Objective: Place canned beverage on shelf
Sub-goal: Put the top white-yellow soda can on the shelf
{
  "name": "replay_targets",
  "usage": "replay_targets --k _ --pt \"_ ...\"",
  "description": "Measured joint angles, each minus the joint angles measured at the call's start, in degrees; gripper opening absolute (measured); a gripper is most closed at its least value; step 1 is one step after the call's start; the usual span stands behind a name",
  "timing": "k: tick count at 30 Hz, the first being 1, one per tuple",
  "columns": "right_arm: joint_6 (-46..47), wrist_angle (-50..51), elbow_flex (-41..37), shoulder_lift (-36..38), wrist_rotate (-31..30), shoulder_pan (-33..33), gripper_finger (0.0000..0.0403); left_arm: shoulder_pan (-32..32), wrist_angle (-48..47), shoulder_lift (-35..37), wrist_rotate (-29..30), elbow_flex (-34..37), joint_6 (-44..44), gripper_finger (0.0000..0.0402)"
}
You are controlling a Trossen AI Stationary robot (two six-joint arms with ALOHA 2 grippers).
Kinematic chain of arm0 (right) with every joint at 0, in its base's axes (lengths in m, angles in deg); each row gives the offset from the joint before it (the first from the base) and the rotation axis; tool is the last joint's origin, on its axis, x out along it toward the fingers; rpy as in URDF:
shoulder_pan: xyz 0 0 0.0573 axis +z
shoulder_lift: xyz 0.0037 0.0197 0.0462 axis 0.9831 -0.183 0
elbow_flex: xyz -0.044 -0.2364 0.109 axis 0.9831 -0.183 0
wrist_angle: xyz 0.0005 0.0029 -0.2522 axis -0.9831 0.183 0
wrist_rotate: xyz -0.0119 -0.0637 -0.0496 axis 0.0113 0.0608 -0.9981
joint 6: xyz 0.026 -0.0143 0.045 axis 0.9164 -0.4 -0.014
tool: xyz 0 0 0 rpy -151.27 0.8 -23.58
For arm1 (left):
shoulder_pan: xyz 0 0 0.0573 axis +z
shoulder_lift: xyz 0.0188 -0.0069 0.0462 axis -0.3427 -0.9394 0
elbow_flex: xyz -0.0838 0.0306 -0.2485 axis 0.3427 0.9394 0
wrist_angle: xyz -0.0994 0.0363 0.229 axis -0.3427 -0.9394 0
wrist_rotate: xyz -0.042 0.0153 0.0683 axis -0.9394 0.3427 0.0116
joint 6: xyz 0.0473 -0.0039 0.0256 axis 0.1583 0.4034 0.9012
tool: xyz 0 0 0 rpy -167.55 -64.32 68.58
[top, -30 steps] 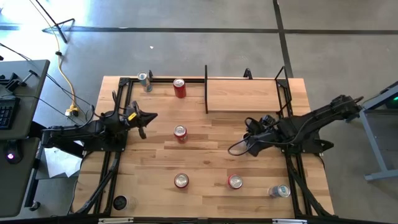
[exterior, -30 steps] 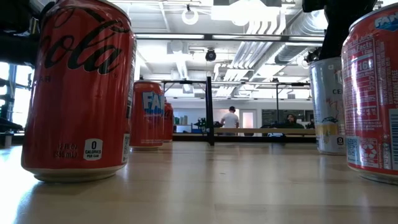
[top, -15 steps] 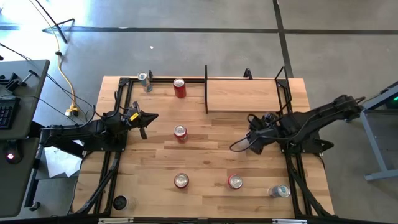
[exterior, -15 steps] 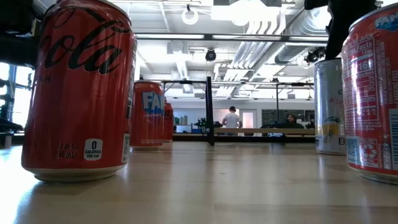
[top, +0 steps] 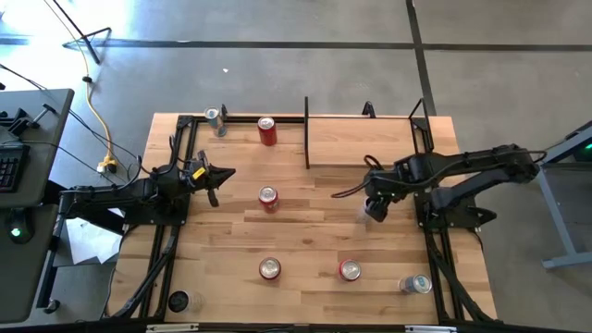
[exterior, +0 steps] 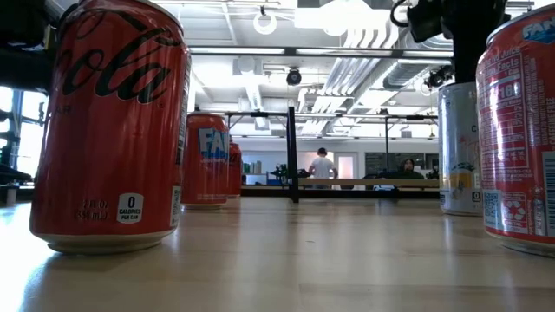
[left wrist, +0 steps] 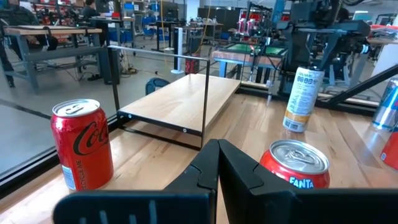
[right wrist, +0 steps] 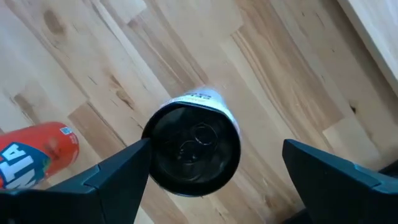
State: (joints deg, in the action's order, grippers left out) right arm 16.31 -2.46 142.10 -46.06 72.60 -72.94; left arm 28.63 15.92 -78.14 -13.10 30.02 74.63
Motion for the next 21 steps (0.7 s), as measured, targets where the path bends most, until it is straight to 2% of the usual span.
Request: replay_targets --k 12,21 --pt "-3.1 -3.1 0.4 -2.9 2.0 -0.2 0.0348 0.0 0.0 0.0 0.0 0.0 0.0 0.0000" --pt "-5.2 2.9 4.7 -3.1 -3.6 -0.2 0.0348 0.0 0.0 0.0 0.0 0.0 0.0 0.0000"
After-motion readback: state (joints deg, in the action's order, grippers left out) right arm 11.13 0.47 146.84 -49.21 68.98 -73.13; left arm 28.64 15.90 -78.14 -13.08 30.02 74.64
